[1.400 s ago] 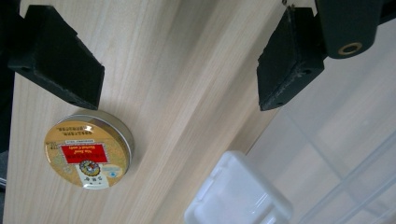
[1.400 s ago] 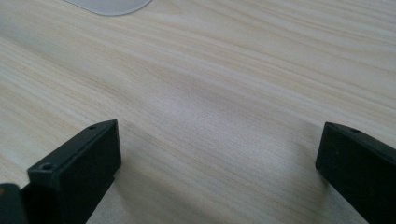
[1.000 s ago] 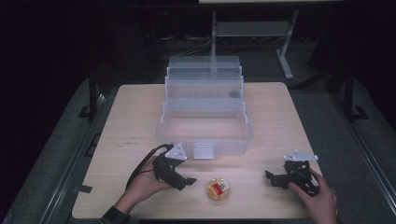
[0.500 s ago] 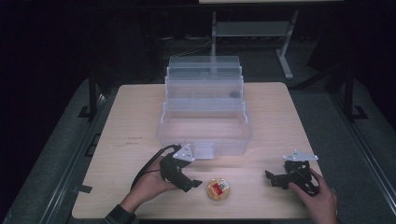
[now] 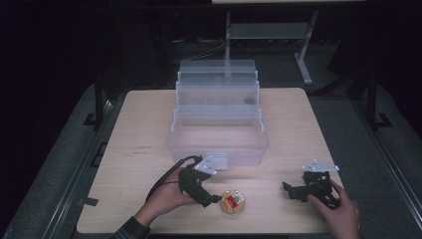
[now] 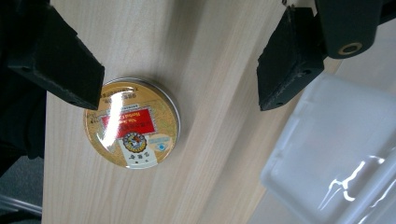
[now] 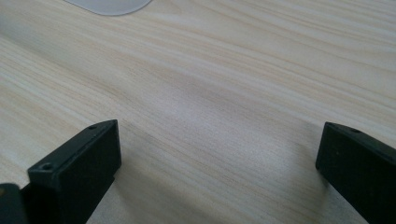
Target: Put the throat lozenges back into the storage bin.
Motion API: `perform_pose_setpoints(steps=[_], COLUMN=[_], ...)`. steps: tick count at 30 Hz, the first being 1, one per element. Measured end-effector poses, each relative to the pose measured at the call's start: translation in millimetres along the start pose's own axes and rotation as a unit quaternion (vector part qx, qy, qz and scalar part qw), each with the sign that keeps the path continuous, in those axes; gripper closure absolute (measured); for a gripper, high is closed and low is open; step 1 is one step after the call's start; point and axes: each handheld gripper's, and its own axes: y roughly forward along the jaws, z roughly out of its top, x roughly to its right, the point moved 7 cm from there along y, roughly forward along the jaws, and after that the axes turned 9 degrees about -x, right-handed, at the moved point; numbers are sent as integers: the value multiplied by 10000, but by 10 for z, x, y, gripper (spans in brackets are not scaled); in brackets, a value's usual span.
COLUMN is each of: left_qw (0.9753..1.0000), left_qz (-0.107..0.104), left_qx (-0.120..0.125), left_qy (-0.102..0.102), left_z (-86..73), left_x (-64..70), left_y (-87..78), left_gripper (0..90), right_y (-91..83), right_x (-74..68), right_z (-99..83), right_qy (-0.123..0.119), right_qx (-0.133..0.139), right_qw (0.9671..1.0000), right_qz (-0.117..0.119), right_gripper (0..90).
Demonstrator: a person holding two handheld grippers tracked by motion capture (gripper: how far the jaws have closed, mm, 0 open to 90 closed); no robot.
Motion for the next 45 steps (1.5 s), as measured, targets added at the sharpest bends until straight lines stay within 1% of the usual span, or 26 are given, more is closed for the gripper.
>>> perform_pose_setpoints(steps=[2, 4, 7, 10, 12, 22, 24, 35, 37, 38, 40, 42, 45], left_qw=[10000, 10000, 9999, 9998, 9998, 9987, 9986, 9968, 9966, 9960, 9959, 9951, 9949], left_qz=[-14, -29, -49, -88, -116, -205, -208, -308, -315, -324, -320, -324, -337], left_qx=[30, -20, -36, -65, -56, -263, -276, -468, -493, -551, -561, -632, -652], left_qy=[3, 74, 96, 167, 151, 381, 388, 564, 586, 625, 631, 687, 686], left_z=[19, 53, 75, 119, 132, 230, 239, 316, 320, 321, 322, 320, 316], left_x=[10, 31, 41, 64, 76, 155, 165, 255, 264, 275, 281, 296, 317], left_y=[9, 25, 37, 61, 69, 176, 191, 339, 357, 378, 393, 425, 457], left_gripper=[143, 143, 143, 143, 143, 143, 143, 143, 143, 143, 142, 142, 142], right_y=[0, 0, 0, 0, 0, 0, 0, 0, 0, 0, 0, 0, 0], right_x=[0, 0, 0, 0, 0, 0, 0, 0, 0, 0, 0, 0, 0], right_z=[0, 0, 0, 0, 0, 0, 0, 0, 0, 0, 0, 0, 0], right_qy=[0, 0, -1, 1, 1, 1, 0, 1, 1, 0, 0, 0, 0], right_qx=[1, 0, 1, 0, 0, 1, 1, 0, 1, 1, -1, 0, 0], right_qw=[10000, 10000, 10000, 10000, 10000, 10000, 10000, 10000, 10000, 10000, 10000, 10000, 10000], right_qz=[1, 0, 1, 0, 1, 1, 0, 0, 1, 1, 0, 0, 0], right_gripper=[0, 0, 0, 0, 0, 0, 0, 0, 0, 0, 0, 0, 0])
